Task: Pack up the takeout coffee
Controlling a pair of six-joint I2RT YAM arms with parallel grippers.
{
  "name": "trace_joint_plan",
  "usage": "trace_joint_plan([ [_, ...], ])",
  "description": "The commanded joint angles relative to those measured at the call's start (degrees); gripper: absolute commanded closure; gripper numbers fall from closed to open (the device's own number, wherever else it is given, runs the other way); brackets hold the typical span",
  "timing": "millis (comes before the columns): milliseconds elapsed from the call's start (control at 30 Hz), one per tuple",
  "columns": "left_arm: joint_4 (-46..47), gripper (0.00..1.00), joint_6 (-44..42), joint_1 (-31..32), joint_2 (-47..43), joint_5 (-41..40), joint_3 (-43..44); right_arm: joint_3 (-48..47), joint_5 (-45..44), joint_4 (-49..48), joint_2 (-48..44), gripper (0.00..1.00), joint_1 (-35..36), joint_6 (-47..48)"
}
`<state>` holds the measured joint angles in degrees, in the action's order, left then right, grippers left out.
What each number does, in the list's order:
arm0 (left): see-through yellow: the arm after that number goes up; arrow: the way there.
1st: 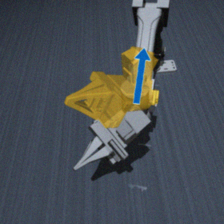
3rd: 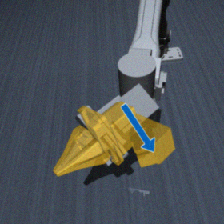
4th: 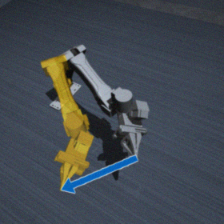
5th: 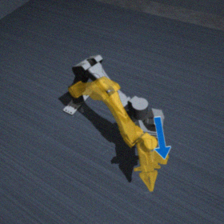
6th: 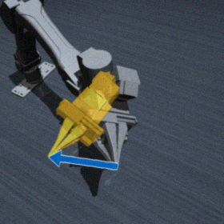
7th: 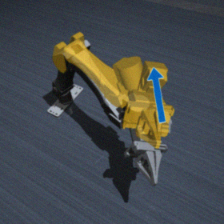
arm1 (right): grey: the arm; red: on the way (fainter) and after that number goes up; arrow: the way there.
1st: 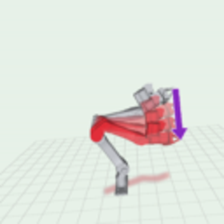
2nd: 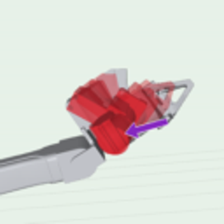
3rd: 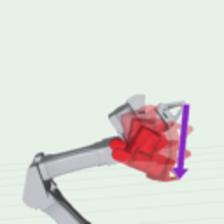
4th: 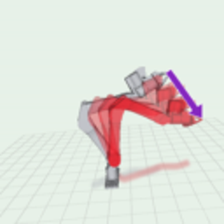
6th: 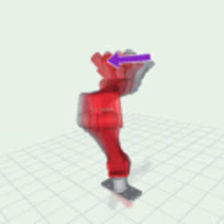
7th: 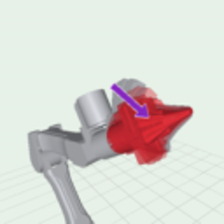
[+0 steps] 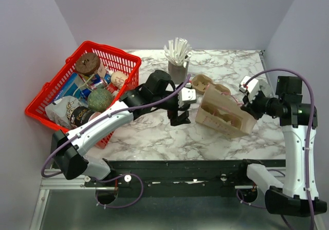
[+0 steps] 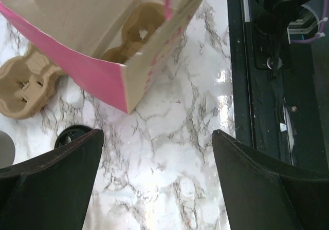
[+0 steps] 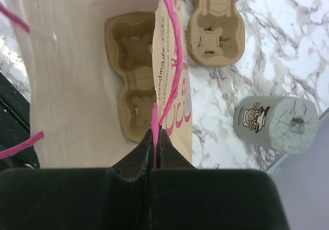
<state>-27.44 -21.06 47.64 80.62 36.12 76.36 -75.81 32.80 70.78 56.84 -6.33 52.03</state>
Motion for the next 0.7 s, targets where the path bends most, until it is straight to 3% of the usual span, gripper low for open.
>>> trace_joint_plan([
  [0,4.1,0.06,1.8,-0.2,-3.3,-3.3,-4.1,1.0,4.3,0.4,-3.7,1.0,2.4,-1.1],
  [367,11.9,0.06,2.2,-0.2,-6.5,-6.8,-13.7,4.0,2.5,4.6,-9.1,0.99,12.2,-4.9],
  [667,14.2,0.06,4.6,-0.2,-7.7,-9.5,-19.3,1.2,4.7,10.0,-12.0,0.99,12.9,-6.0],
])
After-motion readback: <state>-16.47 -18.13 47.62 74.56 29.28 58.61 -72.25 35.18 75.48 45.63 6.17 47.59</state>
